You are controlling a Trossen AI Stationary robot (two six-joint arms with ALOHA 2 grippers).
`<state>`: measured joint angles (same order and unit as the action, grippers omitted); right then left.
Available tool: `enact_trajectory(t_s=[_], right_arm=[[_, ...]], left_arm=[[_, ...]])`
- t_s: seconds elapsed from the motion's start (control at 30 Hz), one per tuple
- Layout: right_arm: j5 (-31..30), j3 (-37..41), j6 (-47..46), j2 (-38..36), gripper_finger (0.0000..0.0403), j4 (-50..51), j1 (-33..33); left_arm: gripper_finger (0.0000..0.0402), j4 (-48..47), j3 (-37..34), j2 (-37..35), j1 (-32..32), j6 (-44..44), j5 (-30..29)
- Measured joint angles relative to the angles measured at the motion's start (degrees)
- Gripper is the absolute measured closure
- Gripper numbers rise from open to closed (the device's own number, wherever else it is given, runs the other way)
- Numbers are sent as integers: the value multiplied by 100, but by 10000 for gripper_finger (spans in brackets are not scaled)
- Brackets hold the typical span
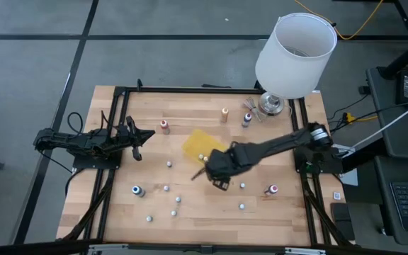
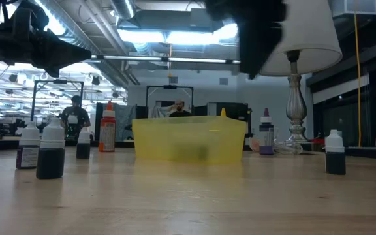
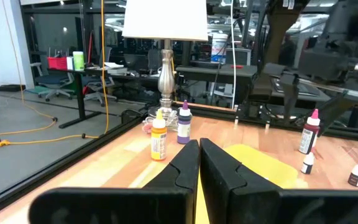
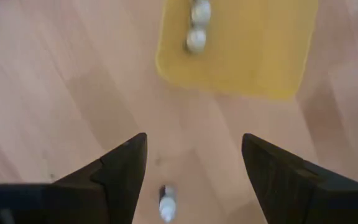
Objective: Pick & Place food coloring
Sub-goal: Put the small black food coloring bottle into the yellow bin
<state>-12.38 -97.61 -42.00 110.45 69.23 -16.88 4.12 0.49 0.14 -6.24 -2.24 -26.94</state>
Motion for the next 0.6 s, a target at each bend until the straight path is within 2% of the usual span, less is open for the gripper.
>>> enact_trajectory(t_s=[0.27,0.6], right_arm=[[-3,1174,-1043,-534,140,-95,-512],[35,1871,-2038,-605,140,-583,-923]], left_arm=[[391,0,0,0,0,0,-2],[390,0,-2,0,0,0,-2]])
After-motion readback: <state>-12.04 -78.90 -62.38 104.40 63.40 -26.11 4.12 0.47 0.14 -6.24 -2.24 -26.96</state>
